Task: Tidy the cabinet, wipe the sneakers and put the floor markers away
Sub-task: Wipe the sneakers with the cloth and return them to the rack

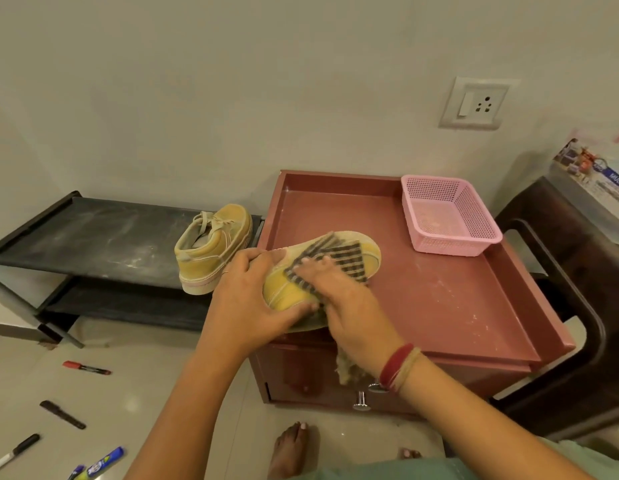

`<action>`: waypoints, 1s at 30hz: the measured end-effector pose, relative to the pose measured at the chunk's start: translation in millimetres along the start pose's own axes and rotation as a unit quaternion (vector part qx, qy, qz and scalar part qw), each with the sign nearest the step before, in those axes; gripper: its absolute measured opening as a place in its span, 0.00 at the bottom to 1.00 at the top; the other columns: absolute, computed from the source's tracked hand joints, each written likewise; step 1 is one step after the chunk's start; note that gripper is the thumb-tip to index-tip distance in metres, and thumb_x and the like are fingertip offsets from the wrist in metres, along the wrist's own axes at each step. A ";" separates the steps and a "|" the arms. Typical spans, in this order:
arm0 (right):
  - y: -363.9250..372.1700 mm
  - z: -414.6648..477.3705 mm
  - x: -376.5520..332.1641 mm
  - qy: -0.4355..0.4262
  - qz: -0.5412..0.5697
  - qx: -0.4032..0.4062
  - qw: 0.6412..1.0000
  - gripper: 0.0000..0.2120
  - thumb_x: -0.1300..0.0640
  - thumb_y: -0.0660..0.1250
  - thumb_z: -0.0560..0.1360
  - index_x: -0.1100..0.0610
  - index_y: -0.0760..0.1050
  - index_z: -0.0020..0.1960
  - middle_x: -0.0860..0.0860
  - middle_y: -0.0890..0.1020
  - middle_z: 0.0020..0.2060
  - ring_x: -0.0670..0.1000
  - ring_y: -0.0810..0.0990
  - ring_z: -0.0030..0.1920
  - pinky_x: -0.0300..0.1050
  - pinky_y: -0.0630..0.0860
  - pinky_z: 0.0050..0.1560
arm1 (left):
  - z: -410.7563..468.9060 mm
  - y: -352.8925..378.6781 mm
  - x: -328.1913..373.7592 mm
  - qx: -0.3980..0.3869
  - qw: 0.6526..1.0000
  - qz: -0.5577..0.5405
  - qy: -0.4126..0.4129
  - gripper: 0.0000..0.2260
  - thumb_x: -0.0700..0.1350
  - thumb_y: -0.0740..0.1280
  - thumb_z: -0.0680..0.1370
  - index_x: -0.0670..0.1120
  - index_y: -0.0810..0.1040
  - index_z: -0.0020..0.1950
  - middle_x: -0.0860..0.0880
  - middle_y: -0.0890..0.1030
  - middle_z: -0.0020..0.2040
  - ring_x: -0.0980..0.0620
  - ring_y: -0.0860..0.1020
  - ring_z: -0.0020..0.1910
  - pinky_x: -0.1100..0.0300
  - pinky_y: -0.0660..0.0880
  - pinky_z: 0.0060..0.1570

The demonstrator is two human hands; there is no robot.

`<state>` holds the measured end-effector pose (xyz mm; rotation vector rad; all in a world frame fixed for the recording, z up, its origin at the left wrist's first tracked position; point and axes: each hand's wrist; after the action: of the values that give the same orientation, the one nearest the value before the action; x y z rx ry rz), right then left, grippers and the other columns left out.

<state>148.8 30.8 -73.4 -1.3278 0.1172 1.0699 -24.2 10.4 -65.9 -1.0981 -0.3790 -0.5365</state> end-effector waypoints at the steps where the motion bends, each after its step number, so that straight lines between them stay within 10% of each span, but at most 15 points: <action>1: 0.5 -1.6 -0.4 -0.024 0.003 -0.012 1.000 0.27 0.70 0.54 0.73 0.54 0.68 0.69 0.50 0.69 0.69 0.47 0.57 0.73 0.43 0.54 0.74 | -0.2 -0.3 0.3 0.001 1.000 0.002 0.007 0.41 0.72 0.66 0.61 0.47 0.74 0.66 0.52 0.72 0.59 0.60 0.69 0.56 0.59 0.74 0.52; 30: -2.0 -21.5 21.7 0.032 0.106 0.056 0.992 0.28 0.71 0.56 0.74 0.50 0.65 0.69 0.43 0.68 0.67 0.43 0.62 0.71 0.41 0.60 0.71 | 5.3 -5.8 -1.7 -0.017 0.998 -0.017 -0.058 0.42 0.74 0.65 0.59 0.53 0.74 0.67 0.55 0.74 0.62 0.62 0.69 0.57 0.63 0.68 0.53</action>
<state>172.4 25.6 -92.0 -1.2690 0.3678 1.1821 -29.2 13.6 -60.4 -1.1611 -0.4908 -0.5122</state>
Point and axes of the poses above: each hand's wrist, its own z-axis towards the middle knuckle, its own y-axis out of the palm, x = y × z
